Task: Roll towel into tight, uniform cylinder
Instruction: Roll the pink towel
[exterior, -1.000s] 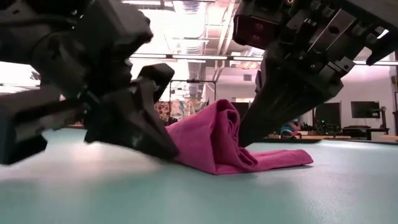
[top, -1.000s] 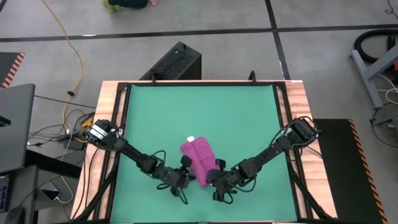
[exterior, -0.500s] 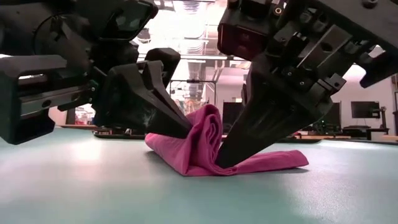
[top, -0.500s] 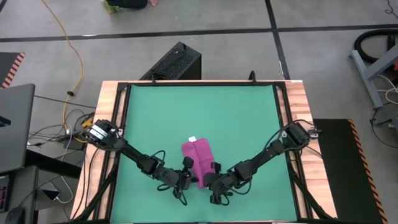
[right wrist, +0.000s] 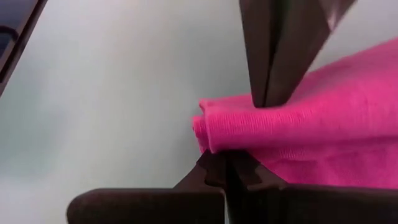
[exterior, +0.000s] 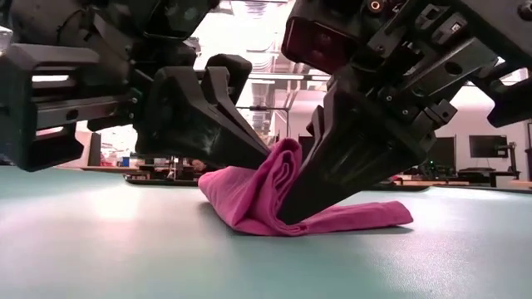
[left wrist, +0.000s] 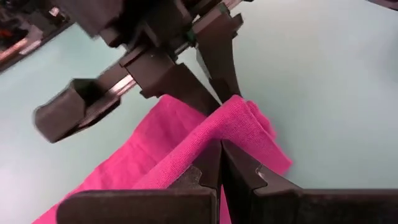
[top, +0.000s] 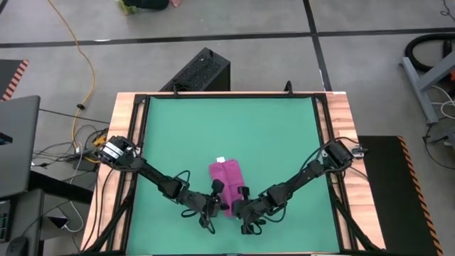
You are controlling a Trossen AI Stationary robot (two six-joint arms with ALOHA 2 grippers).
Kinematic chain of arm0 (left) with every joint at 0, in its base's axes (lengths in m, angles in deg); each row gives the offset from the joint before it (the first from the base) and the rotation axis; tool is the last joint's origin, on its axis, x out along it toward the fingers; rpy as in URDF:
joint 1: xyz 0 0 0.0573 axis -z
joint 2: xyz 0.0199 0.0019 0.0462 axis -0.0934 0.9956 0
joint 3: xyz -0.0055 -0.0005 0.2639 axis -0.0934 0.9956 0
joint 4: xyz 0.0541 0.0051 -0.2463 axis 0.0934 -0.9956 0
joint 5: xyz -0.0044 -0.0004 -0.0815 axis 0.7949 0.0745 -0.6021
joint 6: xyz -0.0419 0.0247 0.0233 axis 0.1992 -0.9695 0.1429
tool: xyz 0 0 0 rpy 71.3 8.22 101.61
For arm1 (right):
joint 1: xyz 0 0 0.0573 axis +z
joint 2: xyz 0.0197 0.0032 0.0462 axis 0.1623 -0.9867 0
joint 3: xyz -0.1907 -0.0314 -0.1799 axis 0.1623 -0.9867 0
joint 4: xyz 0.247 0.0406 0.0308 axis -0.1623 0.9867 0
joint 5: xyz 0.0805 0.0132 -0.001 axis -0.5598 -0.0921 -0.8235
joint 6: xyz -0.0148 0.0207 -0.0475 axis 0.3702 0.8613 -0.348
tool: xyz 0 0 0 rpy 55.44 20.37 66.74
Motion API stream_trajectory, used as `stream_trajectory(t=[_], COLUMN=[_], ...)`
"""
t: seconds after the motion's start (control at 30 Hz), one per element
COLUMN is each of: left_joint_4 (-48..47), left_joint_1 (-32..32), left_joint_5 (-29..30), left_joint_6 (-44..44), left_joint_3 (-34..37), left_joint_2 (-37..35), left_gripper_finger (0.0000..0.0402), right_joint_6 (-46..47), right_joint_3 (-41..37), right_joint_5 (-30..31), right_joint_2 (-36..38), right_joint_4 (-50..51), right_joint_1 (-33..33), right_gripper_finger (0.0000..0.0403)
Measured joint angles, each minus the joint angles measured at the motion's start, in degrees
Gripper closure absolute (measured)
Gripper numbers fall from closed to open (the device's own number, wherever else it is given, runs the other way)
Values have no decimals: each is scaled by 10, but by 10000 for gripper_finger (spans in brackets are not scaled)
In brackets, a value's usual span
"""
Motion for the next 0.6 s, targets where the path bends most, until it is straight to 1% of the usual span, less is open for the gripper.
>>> stream_trajectory(t=[0.47,0.6], left_joint_4=[-1,-5], left_joint_1=[-31,-32], left_joint_5=[-51,-52], left_joint_6=[7,7], left_joint_3=[0,0], left_joint_2=[4,4], left_gripper_finger=[401,401], right_joint_6=[3,34], right_joint_3=[0,0], right_joint_5=[-10,-10], right_joint_2=[0,2], right_joint_4=[2,20], right_joint_1=[0,1], right_gripper_finger=[385,382])
